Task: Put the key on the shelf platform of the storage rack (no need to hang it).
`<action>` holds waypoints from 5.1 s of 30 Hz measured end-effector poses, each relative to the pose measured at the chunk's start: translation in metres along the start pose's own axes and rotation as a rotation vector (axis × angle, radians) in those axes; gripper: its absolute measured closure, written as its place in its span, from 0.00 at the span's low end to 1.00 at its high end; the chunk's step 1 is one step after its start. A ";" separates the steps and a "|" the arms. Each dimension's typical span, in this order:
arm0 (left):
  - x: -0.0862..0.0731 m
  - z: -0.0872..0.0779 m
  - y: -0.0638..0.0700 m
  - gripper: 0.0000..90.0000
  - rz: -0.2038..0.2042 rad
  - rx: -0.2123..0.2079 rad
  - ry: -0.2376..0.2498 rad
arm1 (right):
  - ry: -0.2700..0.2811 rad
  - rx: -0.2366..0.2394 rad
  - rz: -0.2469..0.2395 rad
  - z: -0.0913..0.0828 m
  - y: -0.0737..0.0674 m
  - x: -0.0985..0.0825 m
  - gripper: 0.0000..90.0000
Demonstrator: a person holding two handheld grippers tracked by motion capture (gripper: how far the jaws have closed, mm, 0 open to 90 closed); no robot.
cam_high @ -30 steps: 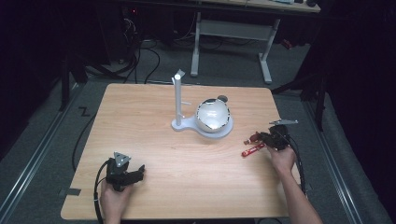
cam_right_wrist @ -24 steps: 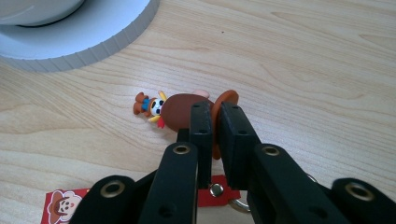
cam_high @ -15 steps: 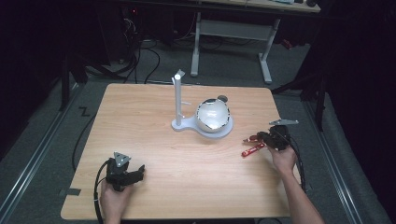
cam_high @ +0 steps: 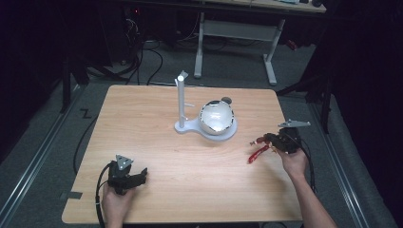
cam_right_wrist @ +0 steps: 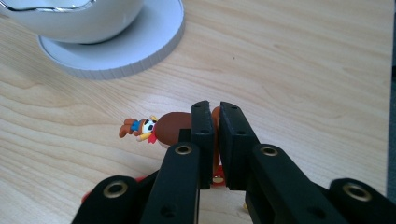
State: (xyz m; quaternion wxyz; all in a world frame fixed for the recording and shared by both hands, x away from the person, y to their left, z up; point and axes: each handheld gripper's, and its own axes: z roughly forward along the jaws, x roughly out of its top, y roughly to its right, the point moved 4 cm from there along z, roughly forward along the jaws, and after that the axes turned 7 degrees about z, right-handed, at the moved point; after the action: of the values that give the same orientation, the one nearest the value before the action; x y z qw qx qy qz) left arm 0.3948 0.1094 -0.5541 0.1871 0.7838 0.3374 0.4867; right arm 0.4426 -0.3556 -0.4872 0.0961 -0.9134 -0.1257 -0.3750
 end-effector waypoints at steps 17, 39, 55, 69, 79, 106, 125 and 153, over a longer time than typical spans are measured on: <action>0.000 0.000 0.000 0.22 -0.002 0.001 -0.001 | 0.074 0.032 -0.097 -0.036 -0.027 0.036 0.95; 0.000 0.000 0.000 0.22 -0.004 0.001 -0.002 | 0.134 0.133 -0.195 -0.063 -0.071 0.087 0.95; 0.000 0.000 0.000 0.22 -0.004 0.000 -0.002 | 0.174 0.207 -0.252 -0.067 -0.106 0.133 0.95; 0.000 0.000 0.001 0.22 -0.026 0.009 -0.006 | 0.190 0.225 -0.255 -0.051 -0.127 0.172 0.95; 0.000 -0.001 0.002 0.22 -0.041 0.018 -0.004 | 0.178 0.219 -0.237 -0.032 -0.133 0.186 0.95; 0.000 -0.001 0.000 0.22 -0.010 0.002 -0.005 | 0.031 0.166 -0.211 0.032 -0.131 0.163 0.95; 0.000 -0.001 0.001 0.22 -0.013 0.003 -0.007 | -0.055 0.137 -0.140 0.069 -0.114 0.132 0.94; 0.000 -0.001 0.000 0.22 0.004 -0.004 -0.005 | 0.083 0.161 -0.033 0.024 -0.082 0.117 0.66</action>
State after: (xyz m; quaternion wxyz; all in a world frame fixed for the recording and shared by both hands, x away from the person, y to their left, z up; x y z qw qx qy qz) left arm 0.3940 0.1094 -0.5541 0.1884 0.7853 0.3346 0.4856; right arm 0.5137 -0.2531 -0.4141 0.1682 -0.8842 -0.1664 -0.4028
